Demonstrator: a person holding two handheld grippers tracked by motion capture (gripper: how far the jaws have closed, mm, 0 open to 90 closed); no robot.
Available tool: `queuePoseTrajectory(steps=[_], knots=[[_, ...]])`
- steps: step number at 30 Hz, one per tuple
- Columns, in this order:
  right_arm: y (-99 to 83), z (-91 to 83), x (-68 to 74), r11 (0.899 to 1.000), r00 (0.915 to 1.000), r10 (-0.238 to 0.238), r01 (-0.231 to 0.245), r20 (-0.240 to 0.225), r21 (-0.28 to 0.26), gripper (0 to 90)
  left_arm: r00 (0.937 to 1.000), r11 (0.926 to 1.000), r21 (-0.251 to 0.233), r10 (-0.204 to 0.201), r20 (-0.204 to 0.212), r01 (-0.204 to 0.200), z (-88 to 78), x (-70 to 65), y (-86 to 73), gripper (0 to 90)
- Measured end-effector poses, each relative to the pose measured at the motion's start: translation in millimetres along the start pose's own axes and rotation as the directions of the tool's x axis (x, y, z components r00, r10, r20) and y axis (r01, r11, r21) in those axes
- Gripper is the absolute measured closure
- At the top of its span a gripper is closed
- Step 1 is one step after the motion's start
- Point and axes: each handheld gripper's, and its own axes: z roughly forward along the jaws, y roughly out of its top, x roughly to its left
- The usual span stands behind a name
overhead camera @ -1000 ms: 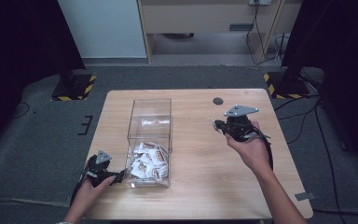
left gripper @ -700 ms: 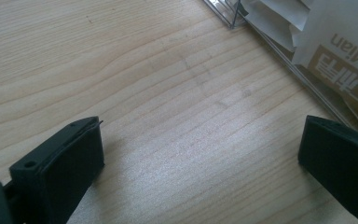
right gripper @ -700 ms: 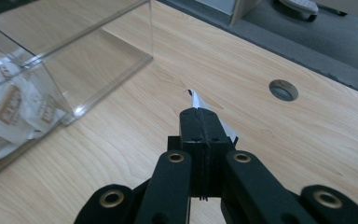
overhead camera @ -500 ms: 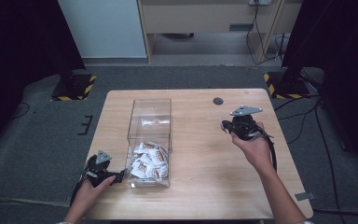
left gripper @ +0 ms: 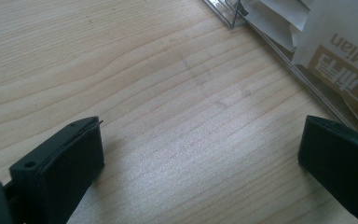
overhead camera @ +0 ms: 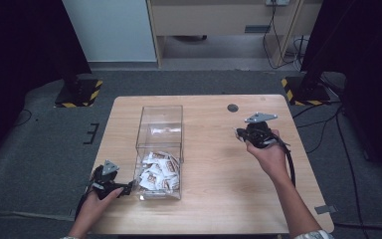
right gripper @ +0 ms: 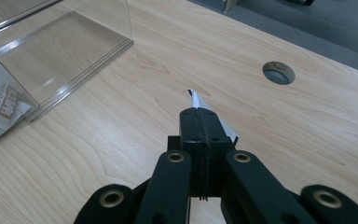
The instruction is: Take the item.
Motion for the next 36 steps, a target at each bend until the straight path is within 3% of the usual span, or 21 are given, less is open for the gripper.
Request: queuePoseTrajectory(steps=[15,36], knots=[[-19.1,22.0,-0.6,0.999,0.999,0.044,-0.044,0.003,0.028,90.0,1.0,1.0,0.0,0.0,0.0,0.0,0.0,0.0,0.0,0.0],[-27.9,55.2,10.9,0.995,0.9992,0.036,-0.034,-0.02,0.089,90.0,1.0,1.0,0.0,0.0,0.0,0.0,0.0,0.0,0.0,0.0]])
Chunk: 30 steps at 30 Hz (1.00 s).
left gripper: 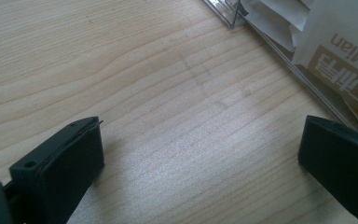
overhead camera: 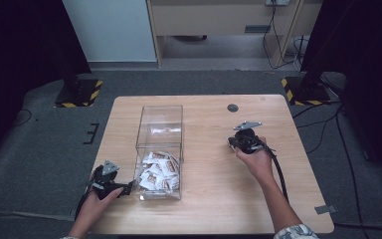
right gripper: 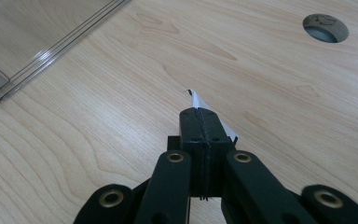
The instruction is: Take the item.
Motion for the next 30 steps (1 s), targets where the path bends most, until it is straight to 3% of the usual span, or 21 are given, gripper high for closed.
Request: queuePoseTrajectory(steps=[7,30], knots=[[-1.4,4.4,3.2,1.0,0.9999,-0.016,0.016,0.005,0.008,90.0,1.0,1.0,0.0,0.0,0.0,0.0,0.0,0.0,0.0,0.0],[-2.0,10.5,5.7,1.0,1.0,0.003,-0.003,0.002,0.015,84.2,1.0,1.0,0.0,0.0,0.0,0.0,0.0,0.0,0.0,0.0]])
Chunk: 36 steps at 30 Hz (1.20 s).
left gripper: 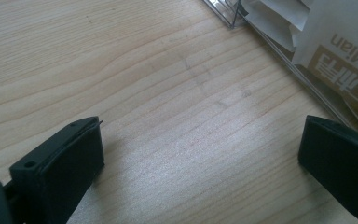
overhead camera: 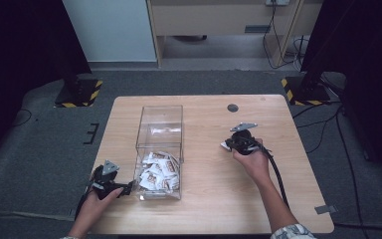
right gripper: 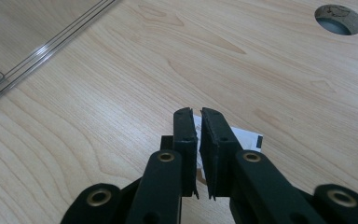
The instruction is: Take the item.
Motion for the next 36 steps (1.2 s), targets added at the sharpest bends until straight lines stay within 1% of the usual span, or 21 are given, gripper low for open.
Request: queuePoseTrajectory(steps=[3,5,6,7,8,10,13,15,17,20,21,23,28,32,36], knots=[[0.5,-0.8,0.5,1.0,1.0,0.005,-0.005,0.0,0.002,79.6,1.0,1.0,0.0,0.0,0.0,0.0,0.0,0.0,0.0,0.0],[1.4,-1.9,0.5,1.0,0.9998,0.021,-0.021,-0.001,0.008,72.6,1.0,1.0,0.0,0.0,0.0,0.0,0.0,0.0,0.0,0.0],[2.0,-2.3,-0.2,1.0,0.9998,0.022,-0.022,0.0,0.006,69.5,1.0,1.0,0.0,0.0,0.0,0.0,0.0,0.0,0.0,0.0],[2.4,-2.9,-0.4,1.0,0.9997,0.026,-0.026,0.0,0.006,67.5,1.0,1.0,0.0,0.0,0.0,0.0,0.0,0.0,0.0,0.0],[3.3,-4.4,-0.3,0.999,0.9994,0.033,-0.033,0.009,0.002,64.4,1.0,1.0,0.0,0.0,0.0,0.0,0.0,0.0,0.0,0.0],[4.4,-6.6,-1.0,0.999,0.9992,0.04,-0.04,0.007,-0.005,61.2,1.0,1.0,0.0,0.0,0.0,0.0,0.0,0.0,0.0,0.0],[6.3,-8.1,-1.5,0.999,0.9989,0.047,-0.047,0.009,-0.002,50.8,1.0,1.0,0.0,0.0,0.0,0.0,0.0,0.0,0.0,0.0],[7.2,-9.1,-1.6,0.999,0.9987,0.045,-0.045,0.025,-0.001,45.1,1.0,1.0,0.0,0.0,0.0,0.0,0.0,0.0,0.0,0.0],[8.1,-9.6,-2.3,0.998,0.9976,0.061,-0.061,0.034,-0.008,37.5,1.0,1.0,0.0,0.0,0.0,0.0,0.0,0.0,0.0,0.0],[9.2,-9.9,-2.6,0.998,0.9952,0.061,-0.06,0.076,-0.015,27.3,1.0,1.0,0.0,0.0,0.0,0.0,0.0,0.0,0.0,0.0],[9.5,-9.9,-3.4,0.998,0.9945,0.067,-0.066,0.08,-0.022,23.6,1.0,1.0,0.0,0.0,0.0,0.0,0.0,0.0,0.0,0.0],[10.1,-10.6,-4.8,0.996,0.9931,0.087,-0.085,0.078,-0.025,19.1,1.0,1.0,0.0,0.0,0.0,0.0,0.0,0.0,0.0,0.0],[11.3,-15.2,-5.2,0.994,0.9921,0.109,-0.106,0.063,-0.039,11.5,1.0,1.0,0.0,0.0,0.0,0.0,0.0,0.0,0.0,0.0],[12.3,-23.6,-2.1,0.993,0.9922,0.105,-0.101,0.067,-0.058,9.9,1.0,1.0,0.0,0.0,0.0,0.0,0.0,0.0,0.0,0.0],[13.0,-37.0,0.2,0.992,0.9941,0.097,-0.093,0.049,-0.081,8.5,1.0,1.0,0.0,0.0,0.0,0.0,0.0,0.0,0.0,0.0]])
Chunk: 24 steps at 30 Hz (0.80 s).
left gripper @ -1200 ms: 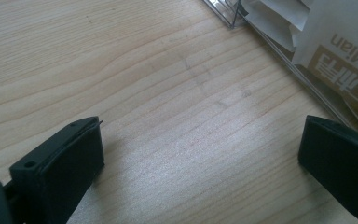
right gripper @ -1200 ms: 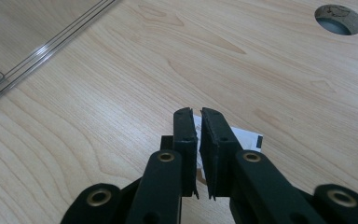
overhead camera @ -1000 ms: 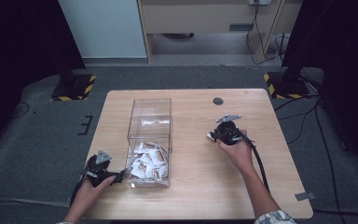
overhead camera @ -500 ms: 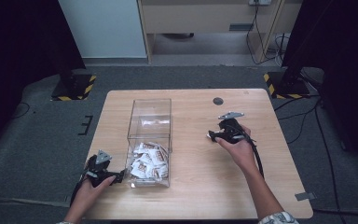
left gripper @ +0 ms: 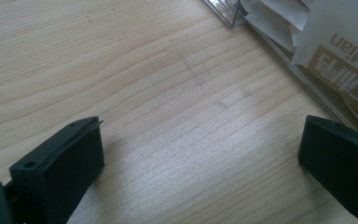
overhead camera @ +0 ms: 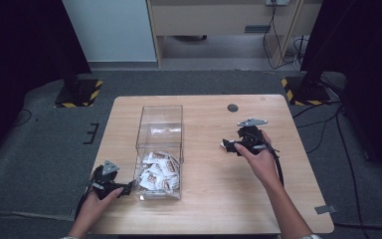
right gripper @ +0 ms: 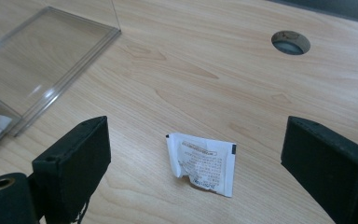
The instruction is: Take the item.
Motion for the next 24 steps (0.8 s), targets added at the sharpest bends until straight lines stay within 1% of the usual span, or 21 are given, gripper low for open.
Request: queuePoseTrajectory(steps=[4,11,15,19,24], knots=[[-0.1,-12.8,2.0,1.0,0.9997,-0.02,0.019,-0.015,-0.015,7.8,1.0,1.0,0.0,-0.001,0.0,0.001,-0.1,-0.2,-0.1,0.0],[-7.1,-32.3,7.6,0.998,0.9985,-0.053,0.052,-0.017,-0.037,7.2,1.0,1.0,0.001,0.0,0.0,0.0,-0.3,-0.3,-0.3,0.0],[-15.3,-40.4,9.6,0.997,0.9976,-0.069,0.068,-0.013,-0.043,6.9,1.0,1.0,0.001,0.002,-0.001,-0.002,-0.4,-0.2,-0.3,0.0],[-25.7,-45.9,11.4,0.996,0.9964,-0.084,0.084,-0.007,-0.034,6.5,1.0,1.0,0.001,0.002,-0.001,-0.002,-0.5,-0.2,-0.3,0.0],[-39.1,-48.9,12.3,0.996,0.996,-0.09,0.09,-0.002,-0.022,5.9,1.0,1.0,0.001,0.002,-0.001,-0.002,-0.5,-0.2,-0.3,0.0]])
